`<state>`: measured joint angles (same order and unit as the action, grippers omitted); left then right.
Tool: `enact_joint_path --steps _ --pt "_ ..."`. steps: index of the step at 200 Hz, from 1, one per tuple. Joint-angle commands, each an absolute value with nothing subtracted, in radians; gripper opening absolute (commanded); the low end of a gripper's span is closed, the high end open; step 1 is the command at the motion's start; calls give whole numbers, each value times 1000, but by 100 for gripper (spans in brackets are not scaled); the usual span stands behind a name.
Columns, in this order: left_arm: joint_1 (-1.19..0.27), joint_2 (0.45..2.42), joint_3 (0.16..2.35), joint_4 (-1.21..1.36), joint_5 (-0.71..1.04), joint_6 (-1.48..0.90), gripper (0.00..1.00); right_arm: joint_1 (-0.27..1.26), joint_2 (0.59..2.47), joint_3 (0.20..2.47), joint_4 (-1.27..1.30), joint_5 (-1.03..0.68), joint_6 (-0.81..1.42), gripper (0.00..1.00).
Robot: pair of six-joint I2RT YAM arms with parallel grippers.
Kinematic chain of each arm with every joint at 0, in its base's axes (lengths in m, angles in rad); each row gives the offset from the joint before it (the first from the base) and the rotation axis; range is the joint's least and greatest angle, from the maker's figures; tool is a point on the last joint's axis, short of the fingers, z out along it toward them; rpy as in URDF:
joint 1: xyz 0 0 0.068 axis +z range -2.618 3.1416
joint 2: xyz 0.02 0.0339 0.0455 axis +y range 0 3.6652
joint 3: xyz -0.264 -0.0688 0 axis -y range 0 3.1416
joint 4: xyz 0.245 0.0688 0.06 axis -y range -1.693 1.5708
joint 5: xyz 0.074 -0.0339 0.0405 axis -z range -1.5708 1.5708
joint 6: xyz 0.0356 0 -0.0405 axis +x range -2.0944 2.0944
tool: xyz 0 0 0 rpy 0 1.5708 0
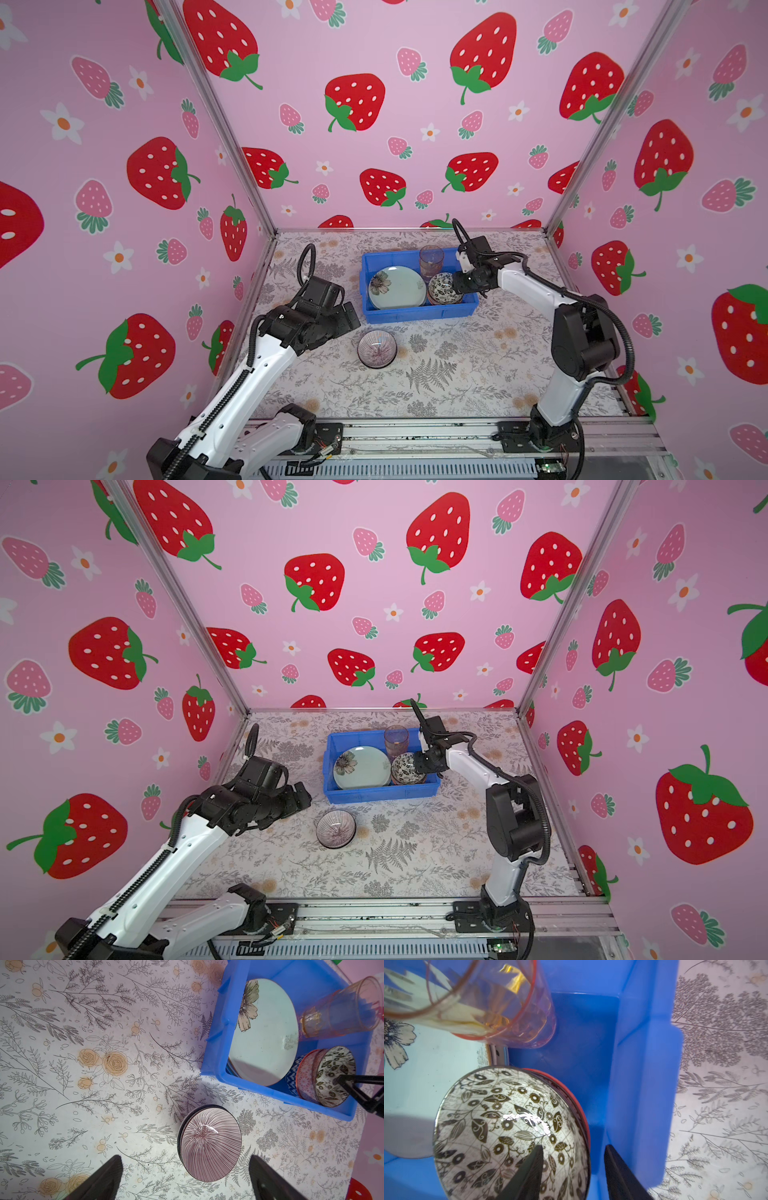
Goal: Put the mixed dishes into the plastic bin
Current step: 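Lower the held leaf bowl into the blue bin with the right gripper, then open the right gripper and raise it while left gripper moves to the striped bowl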
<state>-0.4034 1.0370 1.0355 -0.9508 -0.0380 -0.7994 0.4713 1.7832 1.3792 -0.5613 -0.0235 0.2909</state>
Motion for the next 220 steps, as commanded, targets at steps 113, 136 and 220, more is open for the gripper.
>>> enact_joint_path --steps 113,136,220 --pt "-538 1144 888 -812 52 -887 86 466 1446 1300 -637 -15 331 99" --pt "-578 1182 892 -798 49 -902 81 466 1415 1259 -634 -14 334 99" --pt "-612 1227 851 -778 38 -909 66 463 1379 1181 -633 -10 328 99"
